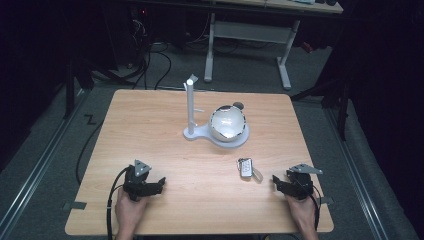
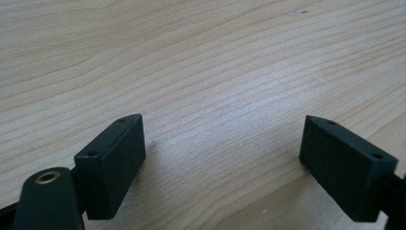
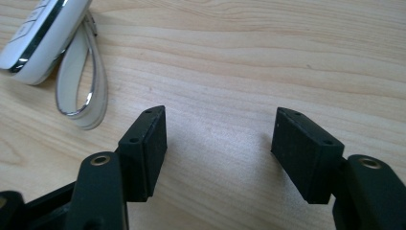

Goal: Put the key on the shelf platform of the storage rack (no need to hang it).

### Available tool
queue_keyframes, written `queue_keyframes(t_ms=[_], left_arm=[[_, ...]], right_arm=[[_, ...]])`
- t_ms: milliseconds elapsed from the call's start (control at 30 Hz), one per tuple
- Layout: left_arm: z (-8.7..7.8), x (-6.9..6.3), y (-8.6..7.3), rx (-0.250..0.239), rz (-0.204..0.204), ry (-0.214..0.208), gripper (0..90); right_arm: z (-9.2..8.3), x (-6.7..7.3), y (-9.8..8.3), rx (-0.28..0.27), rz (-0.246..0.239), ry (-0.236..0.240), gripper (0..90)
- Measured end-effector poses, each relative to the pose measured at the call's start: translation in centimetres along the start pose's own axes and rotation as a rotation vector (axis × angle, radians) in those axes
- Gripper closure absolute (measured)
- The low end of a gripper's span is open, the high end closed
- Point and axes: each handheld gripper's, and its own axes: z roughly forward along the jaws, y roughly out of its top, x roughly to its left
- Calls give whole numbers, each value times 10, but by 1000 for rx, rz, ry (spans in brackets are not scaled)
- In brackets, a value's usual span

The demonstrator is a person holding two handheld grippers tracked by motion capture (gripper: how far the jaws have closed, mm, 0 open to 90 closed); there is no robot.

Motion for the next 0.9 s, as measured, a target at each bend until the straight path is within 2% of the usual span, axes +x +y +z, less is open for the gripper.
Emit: queue_keyframes(t_ms=[200,400,567,600,733,800,833,900], left_arm=[[0,0,0,0,-1,0,161],[0,0,0,0,-1,1,161],[0,0,0,0,-3,1,161],[0,0,0,0,-4,2,161],[0,0,0,0,-3,1,161],[0,0,0,-1,-3,1,161],[0,0,0,-1,-5,2,161],[0,0,0,-1,-6,2,161]], right_arm=[[-6,2,-5,-18,17,21,369],[-12,10,-5,-41,0,34,362],[-17,22,1,-66,-1,87,339],[-18,24,2,-73,-19,90,338],[-18,33,7,-80,-27,121,327],[-18,37,8,-84,-43,115,327],[-17,45,12,-84,-70,117,326],[-15,51,16,-80,-85,131,323]])
